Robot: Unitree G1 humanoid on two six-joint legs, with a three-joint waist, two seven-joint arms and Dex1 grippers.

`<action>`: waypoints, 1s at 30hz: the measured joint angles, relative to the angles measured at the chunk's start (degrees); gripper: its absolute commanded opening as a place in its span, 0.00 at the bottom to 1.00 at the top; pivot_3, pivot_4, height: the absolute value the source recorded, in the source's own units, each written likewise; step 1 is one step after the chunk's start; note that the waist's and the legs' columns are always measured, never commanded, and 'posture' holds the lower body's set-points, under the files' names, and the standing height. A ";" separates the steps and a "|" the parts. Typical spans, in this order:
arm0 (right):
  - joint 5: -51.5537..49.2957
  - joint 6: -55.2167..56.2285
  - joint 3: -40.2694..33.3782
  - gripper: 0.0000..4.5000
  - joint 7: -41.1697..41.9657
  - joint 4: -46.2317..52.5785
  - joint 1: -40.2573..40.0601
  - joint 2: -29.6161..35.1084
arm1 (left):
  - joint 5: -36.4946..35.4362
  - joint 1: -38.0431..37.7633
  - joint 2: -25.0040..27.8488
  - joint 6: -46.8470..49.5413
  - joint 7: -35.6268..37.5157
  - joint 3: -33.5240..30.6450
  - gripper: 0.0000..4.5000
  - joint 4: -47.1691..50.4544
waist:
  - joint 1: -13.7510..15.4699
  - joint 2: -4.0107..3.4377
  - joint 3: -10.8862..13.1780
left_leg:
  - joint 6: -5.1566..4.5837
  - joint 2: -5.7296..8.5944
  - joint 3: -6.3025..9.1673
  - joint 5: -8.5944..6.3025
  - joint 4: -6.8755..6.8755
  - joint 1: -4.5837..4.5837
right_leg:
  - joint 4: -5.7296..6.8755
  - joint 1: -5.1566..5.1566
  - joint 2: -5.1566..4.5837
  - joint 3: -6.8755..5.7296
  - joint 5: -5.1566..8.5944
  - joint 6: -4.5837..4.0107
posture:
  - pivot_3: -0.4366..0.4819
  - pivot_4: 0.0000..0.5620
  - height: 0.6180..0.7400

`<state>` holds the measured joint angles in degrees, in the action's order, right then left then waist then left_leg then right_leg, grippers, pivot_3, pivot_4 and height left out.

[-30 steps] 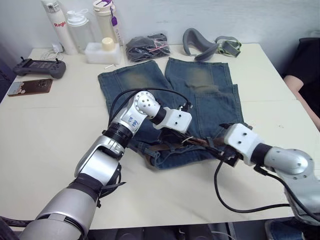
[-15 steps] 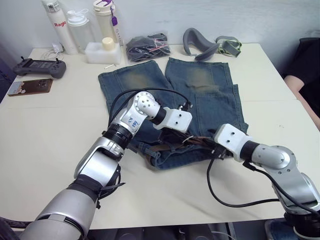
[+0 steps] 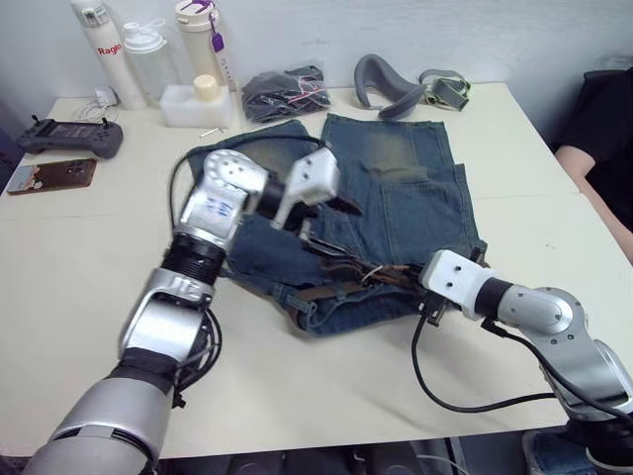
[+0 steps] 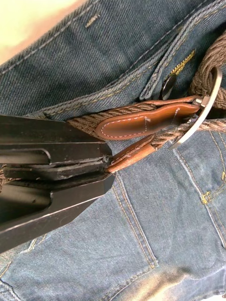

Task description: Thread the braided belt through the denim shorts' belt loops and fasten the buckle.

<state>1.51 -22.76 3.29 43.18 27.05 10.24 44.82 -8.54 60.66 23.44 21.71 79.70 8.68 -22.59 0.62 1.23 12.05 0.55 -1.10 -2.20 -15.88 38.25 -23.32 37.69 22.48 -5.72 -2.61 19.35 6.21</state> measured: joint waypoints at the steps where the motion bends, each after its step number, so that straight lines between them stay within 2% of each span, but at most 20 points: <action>1: -0.32 0.15 -0.59 0.00 0.33 -0.01 -0.15 0.25 | -2.77 -1.89 1.15 5.32 -0.04 -1.43 0.94 3.83 | -0.14 0.00 0.00 | 0.00 -0.01 0.02 0.00 0.01 0.01 | 0.00 0.00 0.00 0.03 0.00 0.00 | 0.48 0.27 1.00; 3: -1.08 0.25 -1.44 0.00 0.80 0.01 -0.11 0.46 | -7.81 -6.00 3.33 13.93 -0.07 -3.28 0.79 11.11 | -0.09 0.00 0.00 | -0.01 -0.14 0.07 0.00 0.03 0.00 | 0.02 -0.02 -0.04 0.04 0.00 0.00 | 0.48 0.27 1.00; 5: -1.32 0.28 -1.66 0.00 1.19 -0.06 -0.09 0.76 | -11.46 -9.66 5.98 20.02 -0.01 -3.70 0.57 17.03 | -0.01 0.00 0.00 | 0.00 -0.25 0.05 0.00 0.05 0.00 | 0.03 -0.02 -0.03 0.06 0.00 0.00 | 0.48 0.27 1.00; 10: -1.73 0.28 -1.79 0.00 1.70 -0.14 0.35 1.33 | -13.51 -18.13 10.59 24.90 -2.47 -0.62 0.04 28.18 | 0.24 -0.01 -0.01 | -0.01 -0.26 0.00 0.00 0.04 0.04 | 0.04 -0.02 -0.02 0.14 0.00 0.00 | 0.48 0.27 1.00; 11: -1.75 0.27 -1.79 0.00 1.72 -0.13 0.42 1.34 | -13.06 -19.70 11.09 25.07 -3.45 0.88 0.01 29.12 | 0.31 -0.01 -0.01 | -0.01 -0.26 -0.01 -0.01 0.04 0.04 | 0.04 -0.02 -0.01 0.14 0.00 0.00 | 0.48 0.27 1.00; 19: -1.80 0.10 -1.76 0.00 1.96 0.72 0.31 1.41 | -7.32 -24.62 12.67 23.23 -9.73 10.70 0.01 30.33 | 0.56 -0.02 -0.01 | -0.05 -0.24 -0.08 -0.03 0.02 0.06 | 0.02 -0.01 0.02 0.23 0.00 0.00 | 0.48 0.27 1.00; 30: -2.14 -1.43 -2.50 0.00 2.24 3.60 -0.69 1.89 | -6.86 -26.26 12.47 21.55 -11.68 13.19 0.01 29.85 | 0.59 -0.13 -0.09 | -0.07 -0.26 -0.11 -0.04 0.02 0.11 | 0.02 -0.02 0.04 0.27 0.00 -0.01 | 0.48 0.27 1.00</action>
<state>-0.63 -24.19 0.79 45.42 30.65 9.55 46.71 -15.40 34.40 35.92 43.25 68.03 21.87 7.26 1.22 1.10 11.96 0.48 -1.35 -2.31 -15.92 38.28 -23.21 37.71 22.46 -5.68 -2.34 19.35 6.20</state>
